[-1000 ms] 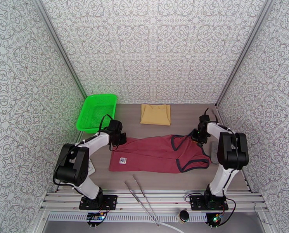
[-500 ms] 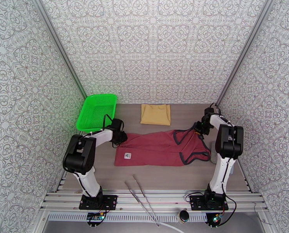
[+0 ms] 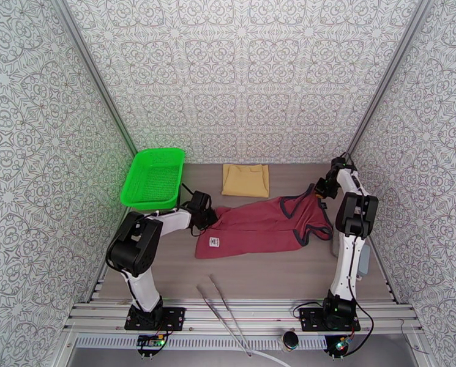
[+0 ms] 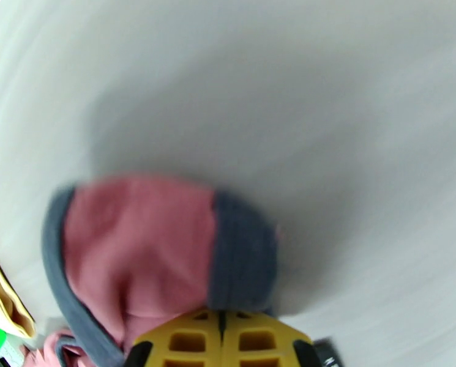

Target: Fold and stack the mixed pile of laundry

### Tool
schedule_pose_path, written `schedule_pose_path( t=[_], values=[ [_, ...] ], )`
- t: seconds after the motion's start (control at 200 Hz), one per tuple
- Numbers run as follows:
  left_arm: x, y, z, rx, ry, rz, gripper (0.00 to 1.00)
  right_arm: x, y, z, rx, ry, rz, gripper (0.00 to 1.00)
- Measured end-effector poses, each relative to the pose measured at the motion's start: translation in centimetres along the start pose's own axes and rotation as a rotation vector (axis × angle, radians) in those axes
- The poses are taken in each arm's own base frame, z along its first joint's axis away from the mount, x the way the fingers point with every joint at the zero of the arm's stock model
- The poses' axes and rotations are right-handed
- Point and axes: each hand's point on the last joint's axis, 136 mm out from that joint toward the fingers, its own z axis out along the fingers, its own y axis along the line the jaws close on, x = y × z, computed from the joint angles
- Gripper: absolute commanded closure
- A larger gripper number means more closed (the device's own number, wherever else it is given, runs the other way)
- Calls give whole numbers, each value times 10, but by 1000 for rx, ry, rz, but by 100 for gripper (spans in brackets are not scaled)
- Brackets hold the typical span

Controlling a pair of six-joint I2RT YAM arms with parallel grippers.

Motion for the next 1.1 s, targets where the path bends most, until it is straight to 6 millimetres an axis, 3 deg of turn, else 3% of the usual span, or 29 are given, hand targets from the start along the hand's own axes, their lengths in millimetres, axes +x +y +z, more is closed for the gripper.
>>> schedule_pose_path(
  t=[0.2,0.31,0.39,0.46,0.525,0.645,0.75,0.815,0.905,1.1],
  values=[
    [9,14,-12,-57,5,1,70,-23,10,6,-33,-26,-37,100],
    [10,30,-23,-142,6,24,69,-13,8,5,-34,2,-54,100],
    [5,45,-34,-224,9,43,67,7,2,-3,-19,36,-63,100],
    [-10,51,-47,-274,-10,59,66,33,-7,-19,12,73,-68,100],
    [-31,47,-62,-294,-50,84,64,50,-11,-48,34,57,-82,98],
    [-70,17,-95,-266,-155,141,64,76,-17,-107,61,-33,-104,95],
    [-84,-3,-116,-226,-211,178,64,110,-30,-132,84,-71,-107,95],
    [-83,-6,-121,-220,-214,191,64,129,-39,-127,98,-49,-101,99],
    [-76,-2,-117,-225,-192,207,64,148,-53,-99,123,25,-89,100],
    [-52,14,-103,-253,-115,233,65,156,-68,-42,158,140,-73,100]
  ],
)
